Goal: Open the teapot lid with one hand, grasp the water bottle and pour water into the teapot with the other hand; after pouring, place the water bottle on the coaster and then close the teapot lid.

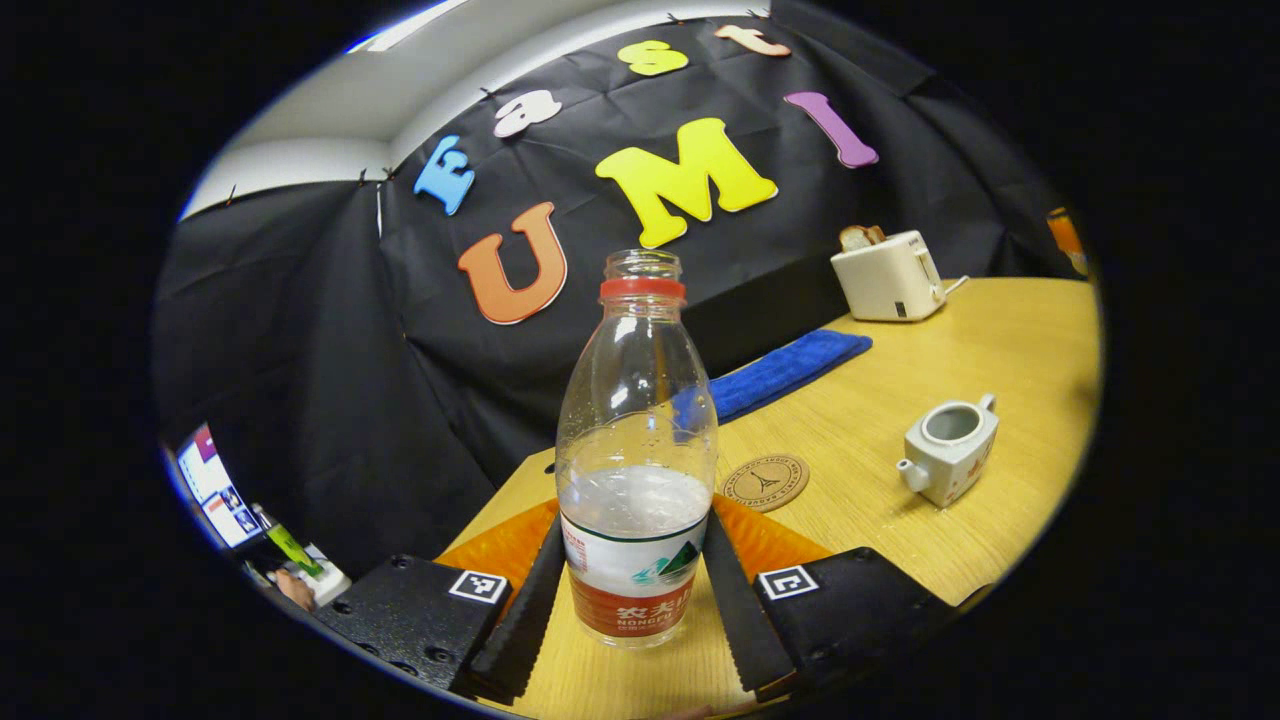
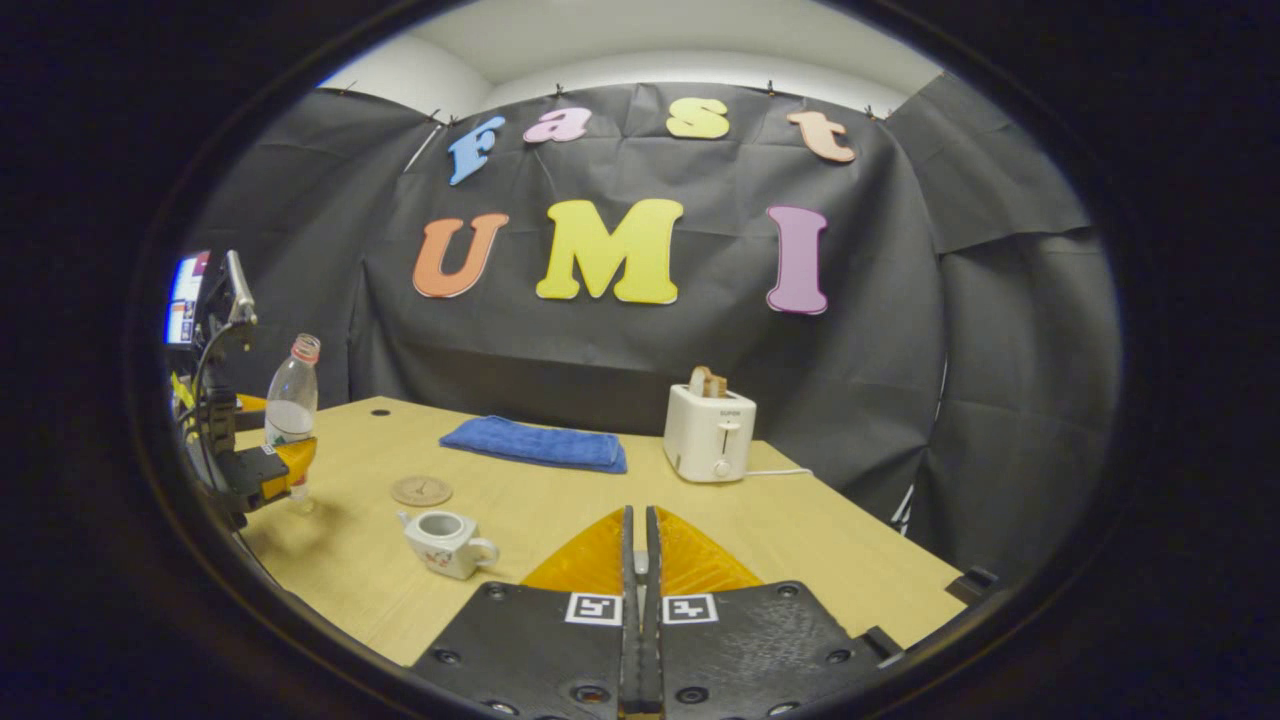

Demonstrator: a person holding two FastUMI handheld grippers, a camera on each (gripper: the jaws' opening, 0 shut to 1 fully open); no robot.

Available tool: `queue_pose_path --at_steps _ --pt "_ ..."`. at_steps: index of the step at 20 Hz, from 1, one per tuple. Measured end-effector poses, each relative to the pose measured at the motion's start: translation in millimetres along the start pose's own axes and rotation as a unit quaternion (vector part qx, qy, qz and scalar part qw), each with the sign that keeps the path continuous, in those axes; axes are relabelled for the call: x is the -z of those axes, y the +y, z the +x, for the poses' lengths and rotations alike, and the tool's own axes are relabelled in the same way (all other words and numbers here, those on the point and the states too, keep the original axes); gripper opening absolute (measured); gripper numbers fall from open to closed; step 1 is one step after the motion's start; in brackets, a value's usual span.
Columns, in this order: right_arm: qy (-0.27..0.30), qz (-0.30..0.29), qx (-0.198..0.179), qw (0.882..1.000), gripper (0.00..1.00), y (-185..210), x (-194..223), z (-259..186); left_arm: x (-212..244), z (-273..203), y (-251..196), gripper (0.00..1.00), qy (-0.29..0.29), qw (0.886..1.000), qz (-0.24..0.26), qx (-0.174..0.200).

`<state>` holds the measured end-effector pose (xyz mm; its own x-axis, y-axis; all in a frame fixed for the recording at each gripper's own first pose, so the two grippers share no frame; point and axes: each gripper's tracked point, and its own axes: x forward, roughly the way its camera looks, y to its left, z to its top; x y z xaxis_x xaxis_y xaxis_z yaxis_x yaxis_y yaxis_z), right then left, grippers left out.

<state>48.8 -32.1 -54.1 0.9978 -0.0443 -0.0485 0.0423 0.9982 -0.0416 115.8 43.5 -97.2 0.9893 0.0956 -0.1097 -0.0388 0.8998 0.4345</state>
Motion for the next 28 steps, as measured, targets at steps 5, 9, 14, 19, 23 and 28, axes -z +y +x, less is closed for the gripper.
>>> queue_pose_path --at_steps 5,9,14,19,23,28 --pt "0.018 0.033 -0.012 0.999 0.00 -17 2 0 -14 -2 -8 0.76 0.002 0.990 0.144 0.000" --pt "0.028 0.035 0.000 0.999 0.00 -27 7 3 -17 -7 -26 0.75 0.012 0.972 0.234 0.020" --pt "0.029 0.022 -0.001 0.999 0.00 -27 8 4 -19 -12 -40 0.74 0.027 0.944 0.326 0.029" --pt "0.039 0.010 0.002 0.999 0.00 -33 14 7 -18 -3 -51 0.74 0.035 0.910 0.413 0.035" --pt "0.029 0.007 0.013 0.999 0.00 -42 8 6 -12 -2 -54 0.74 0.039 0.886 0.460 0.033" --pt "0.028 0.003 0.019 0.999 0.00 -45 9 7 -12 -2 -57 0.74 0.040 0.867 0.496 0.031"
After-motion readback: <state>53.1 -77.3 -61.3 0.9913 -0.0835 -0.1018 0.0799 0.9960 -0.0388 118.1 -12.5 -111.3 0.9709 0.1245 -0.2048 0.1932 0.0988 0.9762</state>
